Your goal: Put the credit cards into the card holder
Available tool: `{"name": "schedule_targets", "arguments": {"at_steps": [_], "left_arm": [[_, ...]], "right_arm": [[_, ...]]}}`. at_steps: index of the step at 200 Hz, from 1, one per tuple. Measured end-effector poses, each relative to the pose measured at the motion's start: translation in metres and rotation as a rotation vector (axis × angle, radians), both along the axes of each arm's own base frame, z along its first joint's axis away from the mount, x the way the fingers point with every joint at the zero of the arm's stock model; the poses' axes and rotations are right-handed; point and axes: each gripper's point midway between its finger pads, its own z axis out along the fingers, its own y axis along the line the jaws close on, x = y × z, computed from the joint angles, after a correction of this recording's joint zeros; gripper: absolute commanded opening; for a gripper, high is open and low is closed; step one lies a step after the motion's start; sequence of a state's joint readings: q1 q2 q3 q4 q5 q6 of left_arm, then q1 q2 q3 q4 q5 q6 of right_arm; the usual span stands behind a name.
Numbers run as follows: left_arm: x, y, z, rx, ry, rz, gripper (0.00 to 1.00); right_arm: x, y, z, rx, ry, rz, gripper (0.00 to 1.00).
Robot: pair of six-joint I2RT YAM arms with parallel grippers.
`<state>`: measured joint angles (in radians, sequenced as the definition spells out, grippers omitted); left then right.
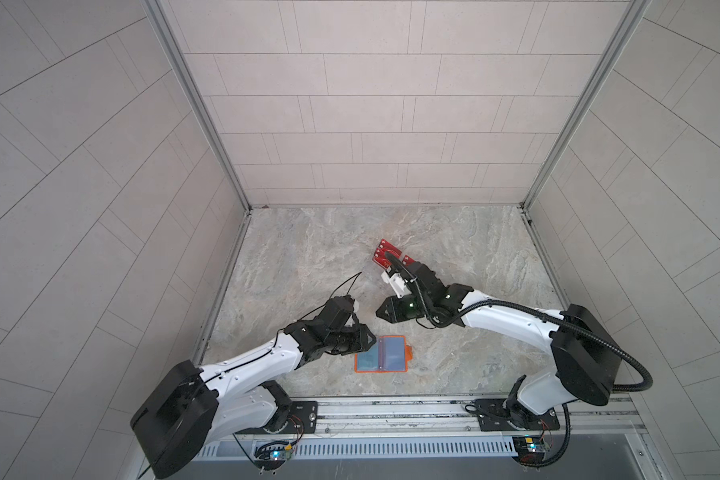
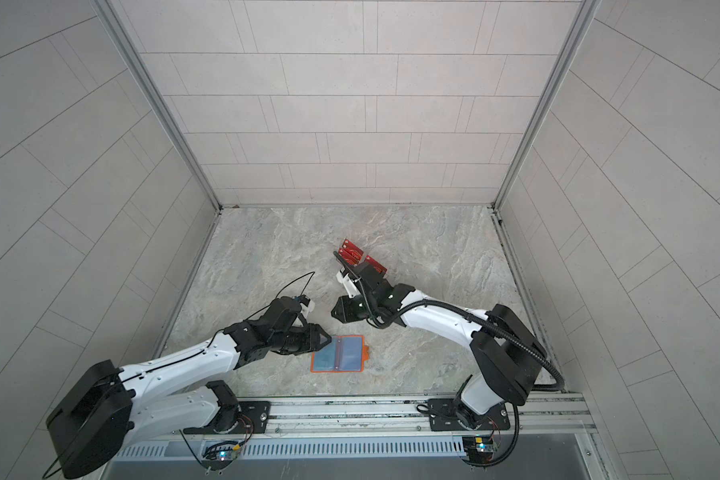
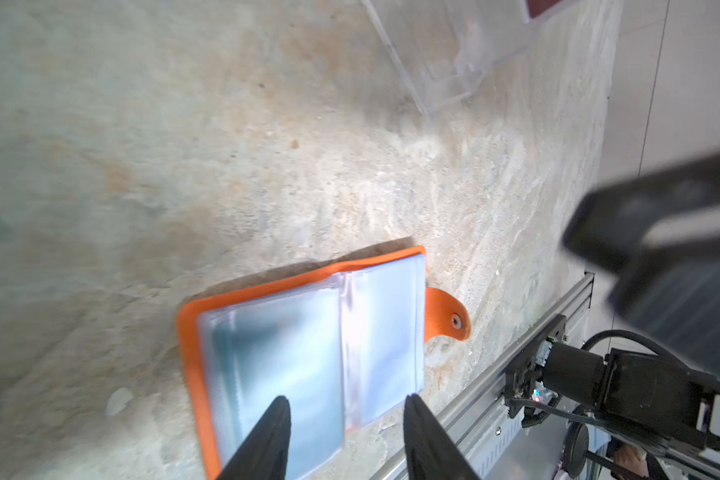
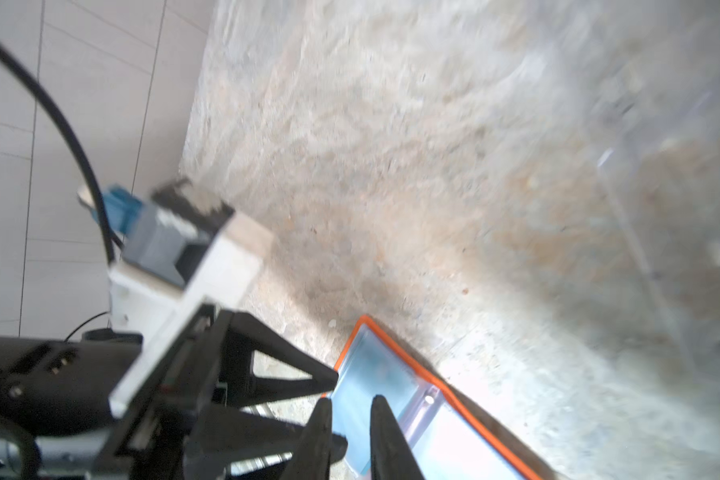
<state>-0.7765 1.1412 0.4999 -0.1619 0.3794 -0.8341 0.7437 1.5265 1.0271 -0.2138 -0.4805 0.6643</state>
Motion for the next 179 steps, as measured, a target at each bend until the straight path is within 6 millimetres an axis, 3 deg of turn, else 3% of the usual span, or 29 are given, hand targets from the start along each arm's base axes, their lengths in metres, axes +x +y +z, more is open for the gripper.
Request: {"name": "schedule_targets", "arguments": {"at_steps": [34, 54, 70, 117, 179], "left_arm": [[-0.001, -0.008, 0.003, 0.039, -0.039, -0.049, 0.40], [-0.001, -0.004, -0.003, 0.068, -0.038, -0.046, 0.39], [-0.001, -0.002, -0.008, 0.089, -0.033, -0.047, 0.38], [-0.005, 0.010, -0.022, 0.142, -0.016, -0.034, 0.39], [-0.004, 0.011, -0.021, 0.141, -0.019, -0.016, 0.43]], "right_arm": [[0.054, -0.023, 0.059, -0.061, -0.140, -0.031, 0.27], [0.075, -0.033, 0.071, -0.125, -0.193, -0.027, 0.29], [0.083, -0.041, 0.062, -0.197, -0.191, -0.014, 0.29], [0.103, -0.064, 0.011, -0.390, -0.112, 0.031, 0.31], [0.129, -0.080, -0.013, -0.507, -0.094, 0.052, 0.32]]}}
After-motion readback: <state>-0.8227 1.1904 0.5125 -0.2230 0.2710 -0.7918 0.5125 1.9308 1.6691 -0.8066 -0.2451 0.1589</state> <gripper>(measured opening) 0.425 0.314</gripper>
